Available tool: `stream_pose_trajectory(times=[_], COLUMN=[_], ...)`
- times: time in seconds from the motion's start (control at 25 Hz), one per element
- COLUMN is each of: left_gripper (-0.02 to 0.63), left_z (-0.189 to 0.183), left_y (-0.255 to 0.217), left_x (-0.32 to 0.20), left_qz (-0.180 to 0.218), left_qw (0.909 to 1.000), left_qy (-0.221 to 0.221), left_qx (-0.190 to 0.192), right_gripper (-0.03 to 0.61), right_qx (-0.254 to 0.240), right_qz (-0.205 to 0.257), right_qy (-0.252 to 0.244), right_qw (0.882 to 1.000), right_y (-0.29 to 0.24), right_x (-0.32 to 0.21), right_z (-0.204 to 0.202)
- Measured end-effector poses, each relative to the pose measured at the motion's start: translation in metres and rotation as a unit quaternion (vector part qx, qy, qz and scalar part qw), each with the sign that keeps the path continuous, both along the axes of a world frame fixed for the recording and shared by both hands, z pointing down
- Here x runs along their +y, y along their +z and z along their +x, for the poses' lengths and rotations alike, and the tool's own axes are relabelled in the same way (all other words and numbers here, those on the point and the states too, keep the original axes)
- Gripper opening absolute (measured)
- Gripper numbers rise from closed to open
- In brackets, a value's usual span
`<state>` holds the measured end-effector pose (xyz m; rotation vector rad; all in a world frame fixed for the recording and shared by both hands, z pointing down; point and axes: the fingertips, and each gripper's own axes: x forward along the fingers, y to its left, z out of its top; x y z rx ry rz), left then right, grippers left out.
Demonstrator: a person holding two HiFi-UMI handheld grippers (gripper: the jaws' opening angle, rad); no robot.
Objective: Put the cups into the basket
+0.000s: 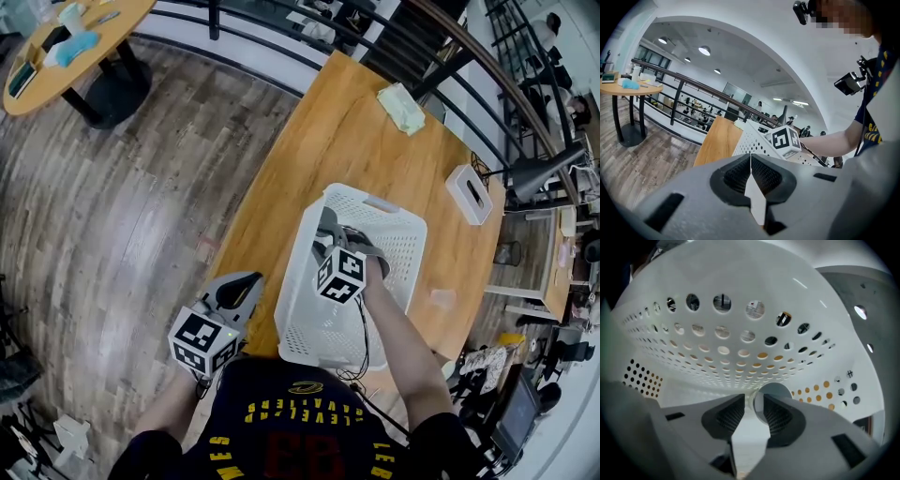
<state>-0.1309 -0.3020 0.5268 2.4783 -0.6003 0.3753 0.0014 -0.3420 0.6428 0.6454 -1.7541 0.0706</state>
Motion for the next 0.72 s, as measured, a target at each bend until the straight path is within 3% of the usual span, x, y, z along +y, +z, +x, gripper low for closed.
stream_pose_trajectory(times=[0.24, 0.36, 0.44, 0.56, 0.72], left_gripper=[0.012, 0.012, 0.012, 0.012, 0.012], left_z=[0.002, 0.005, 0.007, 0.012, 0.013], left_y=[-0.006, -0.010, -0.013, -0.020, -0.037], left_x=[0.000, 0.000, 0.002, 0.005, 0.008], left_qz=[0.009, 0.016, 0.021, 0.033, 0.054], left_qw=[1.0000, 0.9998, 0.9997, 0.9993, 0.9983], left_qy=[0.003, 0.008, 0.013, 0.019, 0.017], left_qx=[0.004, 0.005, 0.005, 0.007, 0.013], right_gripper=[0.130, 0.130, 0.130, 0.130, 0.127], right_qx=[-0.018, -0.081, -0.150, -0.244, -0.318], right_qz=[0.040, 0.072, 0.093, 0.121, 0.118], right_qy=[0.036, 0.092, 0.139, 0.202, 0.255], right_qw=[0.998, 0.990, 0.974, 0.941, 0.905], right_y=[-0.029, -0.062, -0.088, -0.125, -0.154], right_x=[-0.001, -0.002, -0.002, 0.006, 0.030], right_z=[0.006, 0.006, 0.004, 0.009, 0.019])
